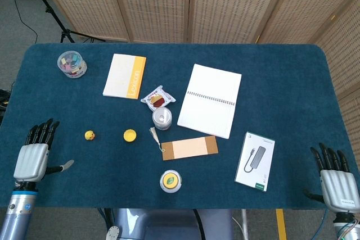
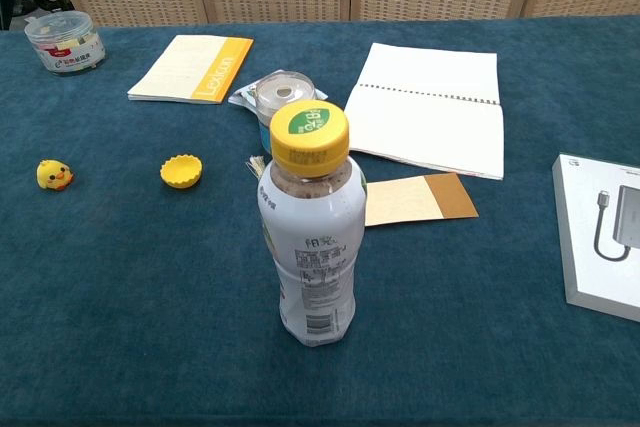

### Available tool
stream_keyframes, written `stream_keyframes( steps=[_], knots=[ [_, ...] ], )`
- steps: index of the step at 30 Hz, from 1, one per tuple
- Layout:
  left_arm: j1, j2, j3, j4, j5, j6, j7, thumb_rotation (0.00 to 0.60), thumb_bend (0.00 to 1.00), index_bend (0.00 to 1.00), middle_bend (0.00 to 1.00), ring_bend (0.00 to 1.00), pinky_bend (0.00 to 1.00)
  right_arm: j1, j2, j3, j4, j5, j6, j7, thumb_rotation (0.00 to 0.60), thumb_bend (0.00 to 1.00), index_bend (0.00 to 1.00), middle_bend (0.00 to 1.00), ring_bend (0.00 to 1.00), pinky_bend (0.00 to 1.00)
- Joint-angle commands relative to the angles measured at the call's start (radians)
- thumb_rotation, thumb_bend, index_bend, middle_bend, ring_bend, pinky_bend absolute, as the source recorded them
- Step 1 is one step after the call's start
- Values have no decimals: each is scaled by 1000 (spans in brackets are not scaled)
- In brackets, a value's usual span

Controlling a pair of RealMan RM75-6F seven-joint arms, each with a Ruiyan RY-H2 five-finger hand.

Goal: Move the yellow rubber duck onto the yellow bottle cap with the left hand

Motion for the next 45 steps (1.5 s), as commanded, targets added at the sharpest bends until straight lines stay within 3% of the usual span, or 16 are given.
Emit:
stream_keyframes(
  steps=[1,33,45],
  knots=[
    [0,0,0,1,0,1,1,438,0,0,0,0,0,0,0,0,0,0,0,0,600,0,0,0,0,0],
    [-4,-6,0,3,-4,-13,6,439,0,0,0,0,0,-6,4,0,-4,-10,16,2,600,0,0,0,0,0],
    [-36,12,-22,7,-86,-90,23,439,0,0,0,0,0,-6,5,4,-5,-1,16,3,600,0,0,0,0,0]
  ],
)
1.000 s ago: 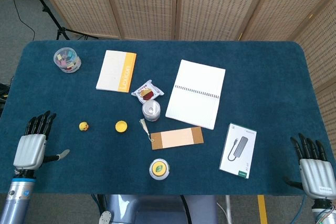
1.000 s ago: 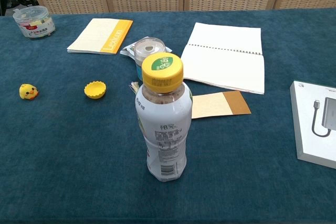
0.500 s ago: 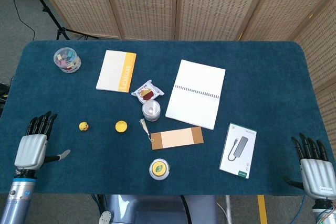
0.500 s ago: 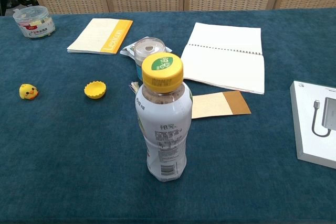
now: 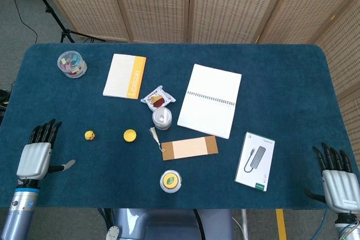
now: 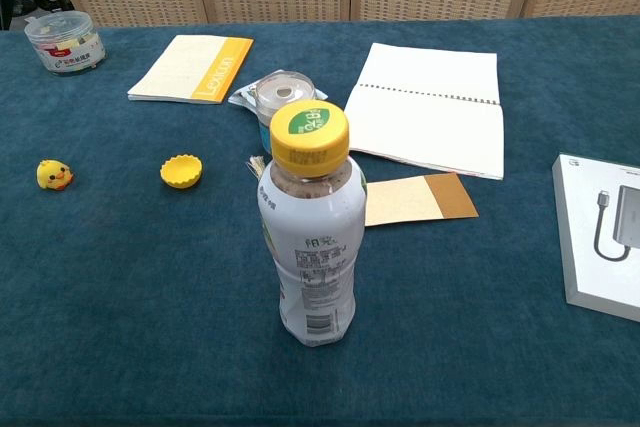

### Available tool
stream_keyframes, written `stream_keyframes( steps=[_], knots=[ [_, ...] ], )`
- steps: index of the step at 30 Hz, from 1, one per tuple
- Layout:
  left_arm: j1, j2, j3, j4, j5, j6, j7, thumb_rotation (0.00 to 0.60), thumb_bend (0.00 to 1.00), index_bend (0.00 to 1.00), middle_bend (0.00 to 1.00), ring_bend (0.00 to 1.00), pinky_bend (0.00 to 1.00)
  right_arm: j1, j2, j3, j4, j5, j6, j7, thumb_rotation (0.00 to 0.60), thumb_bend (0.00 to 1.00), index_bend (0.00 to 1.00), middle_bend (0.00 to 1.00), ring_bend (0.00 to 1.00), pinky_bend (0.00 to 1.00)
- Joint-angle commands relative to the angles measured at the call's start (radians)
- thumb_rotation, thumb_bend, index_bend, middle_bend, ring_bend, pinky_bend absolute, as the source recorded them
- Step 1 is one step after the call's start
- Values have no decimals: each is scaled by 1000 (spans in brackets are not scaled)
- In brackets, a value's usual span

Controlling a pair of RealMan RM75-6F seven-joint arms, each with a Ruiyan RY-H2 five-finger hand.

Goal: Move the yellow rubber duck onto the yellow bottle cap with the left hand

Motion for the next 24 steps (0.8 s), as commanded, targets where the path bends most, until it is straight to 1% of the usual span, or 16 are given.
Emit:
stream_keyframes(
  steps=[1,5,7,9,12,17,19,24],
  knots=[
    [-24,26,-16,-13,-47,-53,-2,439,0,0,0,0,0,0,0,0,0,0,-1,-1,600,0,0,0,0,0],
    [-64,69,-47,-25,-112,-124,-3,436,0,0,0,0,0,1,-1,-3,0,-3,-3,-4,600,0,0,0,0,0],
    [-78,79,-59,-23,-133,-139,7,432,0,29,0,0,0,1,-2,-3,0,-4,-2,-5,600,0,0,0,0,0],
    [-99,89,-76,-16,-162,-161,15,422,0,129,0,0,0,1,-2,-3,0,-4,-2,-5,600,0,0,0,0,0],
    [-126,95,-93,-4,-199,-191,22,420,0,236,0,0,0,1,-3,-2,0,-3,-3,-7,600,0,0,0,0,0],
    [-166,90,-106,25,-249,-236,41,419,0,355,0,0,0,1,-4,-3,0,-4,-2,-7,600,0,0,0,0,0],
    [-180,82,-108,39,-266,-248,49,419,0,376,0,0,0,1,-3,-2,0,-4,-1,-7,600,0,0,0,0,0],
    [-205,55,-105,70,-298,-267,63,419,0,379,0,0,0,1,-3,-1,1,-3,-1,-3,600,0,0,0,0,0]
  ],
)
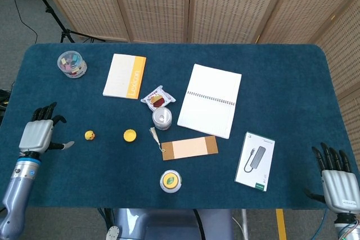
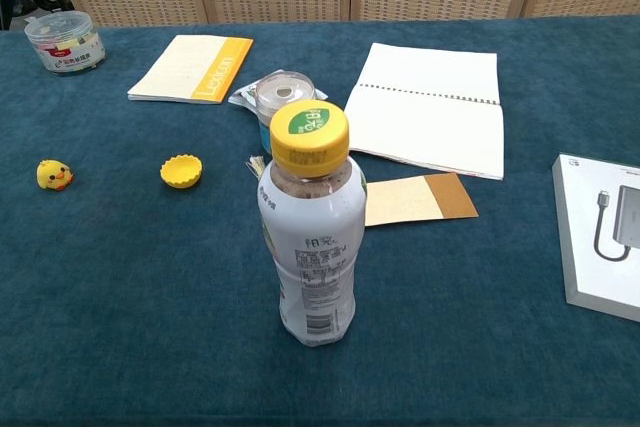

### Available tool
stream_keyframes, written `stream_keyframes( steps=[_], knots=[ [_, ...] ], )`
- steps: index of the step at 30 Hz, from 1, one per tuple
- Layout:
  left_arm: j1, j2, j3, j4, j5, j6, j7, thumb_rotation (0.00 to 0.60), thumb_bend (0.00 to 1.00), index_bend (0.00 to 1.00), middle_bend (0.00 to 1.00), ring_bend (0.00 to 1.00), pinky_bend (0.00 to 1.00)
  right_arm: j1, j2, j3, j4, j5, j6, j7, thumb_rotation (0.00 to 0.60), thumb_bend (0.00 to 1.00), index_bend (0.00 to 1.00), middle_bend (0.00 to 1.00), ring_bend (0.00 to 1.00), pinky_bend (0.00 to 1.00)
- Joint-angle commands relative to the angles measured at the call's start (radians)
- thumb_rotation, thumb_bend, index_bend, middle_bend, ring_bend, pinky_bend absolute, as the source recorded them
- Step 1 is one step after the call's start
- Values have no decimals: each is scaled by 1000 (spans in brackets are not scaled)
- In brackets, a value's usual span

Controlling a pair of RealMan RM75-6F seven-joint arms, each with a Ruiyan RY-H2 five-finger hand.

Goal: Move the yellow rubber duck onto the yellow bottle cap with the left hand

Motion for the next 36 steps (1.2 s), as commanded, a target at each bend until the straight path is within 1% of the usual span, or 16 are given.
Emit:
stream_keyframes(
  steps=[1,14,22,26,30,36],
  knots=[
    [-14,-15,4,14,-16,-12,12,419,0,379,0,0,0,0,0,0,0,0,-1,0,600,0,0,0,0,0],
    [-63,-86,24,70,-60,-34,49,420,28,379,0,0,0,0,1,1,2,-1,1,5,600,0,0,0,0,0],
    [-78,-123,41,88,-57,-33,57,420,118,380,0,0,0,-1,1,1,1,-3,3,9,600,0,0,0,0,0],
    [-80,-130,47,87,-49,-22,63,421,146,380,0,0,0,-2,3,2,1,-4,4,12,600,0,0,0,0,0],
    [-83,-131,51,83,-43,-11,68,421,196,380,0,0,0,-2,5,2,1,-5,6,17,600,0,0,0,0,0],
    [-84,-132,58,80,-45,-4,75,421,215,380,0,0,0,-4,6,1,0,-9,9,19,600,0,0,0,0,0]
  ],
)
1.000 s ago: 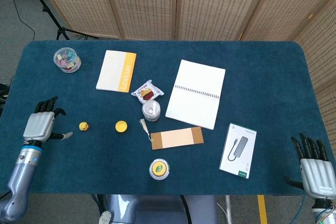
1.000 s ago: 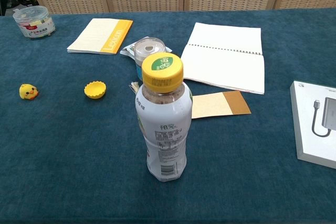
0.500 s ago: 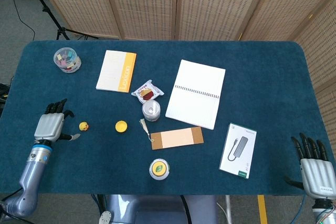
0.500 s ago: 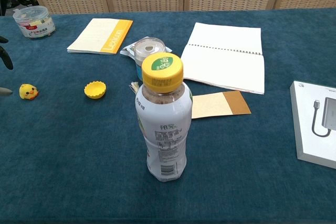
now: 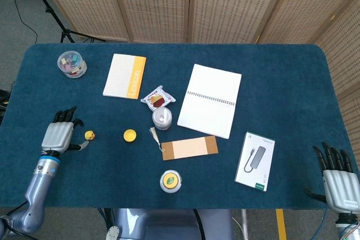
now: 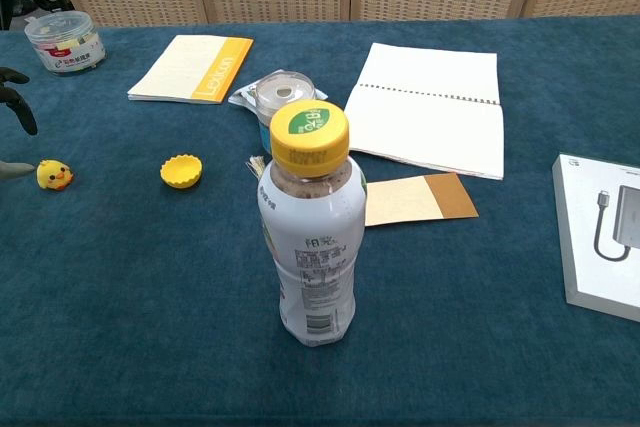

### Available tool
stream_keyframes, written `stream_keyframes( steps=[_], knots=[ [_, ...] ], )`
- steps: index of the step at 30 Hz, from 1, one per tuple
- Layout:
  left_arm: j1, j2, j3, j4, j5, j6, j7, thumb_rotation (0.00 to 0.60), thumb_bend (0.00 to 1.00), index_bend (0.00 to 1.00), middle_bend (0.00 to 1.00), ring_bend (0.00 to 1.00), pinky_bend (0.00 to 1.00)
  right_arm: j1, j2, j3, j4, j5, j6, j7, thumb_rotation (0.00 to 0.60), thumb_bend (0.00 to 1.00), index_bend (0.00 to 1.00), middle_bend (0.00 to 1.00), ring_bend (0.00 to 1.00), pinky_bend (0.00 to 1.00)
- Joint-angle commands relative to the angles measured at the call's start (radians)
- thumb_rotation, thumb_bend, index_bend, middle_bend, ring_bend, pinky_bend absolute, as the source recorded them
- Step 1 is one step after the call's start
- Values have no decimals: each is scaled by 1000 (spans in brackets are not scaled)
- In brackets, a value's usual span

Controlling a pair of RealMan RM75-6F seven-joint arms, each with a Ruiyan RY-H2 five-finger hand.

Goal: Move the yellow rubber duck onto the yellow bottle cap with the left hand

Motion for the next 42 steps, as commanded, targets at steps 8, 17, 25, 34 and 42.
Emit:
stream_keyframes(
  steps=[8,17,25,34,42],
  knots=[
    [0,-25,24,29,-7,5,24,420,239,380,0,0,0,-1,0,0,0,-1,0,1,600,0,0,0,0,0],
    [-9,-47,24,66,-6,11,39,419,261,385,0,0,0,-1,-1,0,0,-1,0,1,600,0,0,0,0,0],
    [-10,-83,28,96,-15,16,52,421,258,390,0,0,0,-1,1,0,0,-1,0,3,600,0,0,0,0,0],
    [-16,-119,21,131,-14,23,57,418,259,411,0,0,0,-2,2,1,-1,-3,2,5,600,0,0,0,0,0],
    [-23,-153,14,166,-16,20,57,418,260,416,0,0,0,-2,3,1,0,-3,2,9,600,0,0,0,0,0]
  ],
)
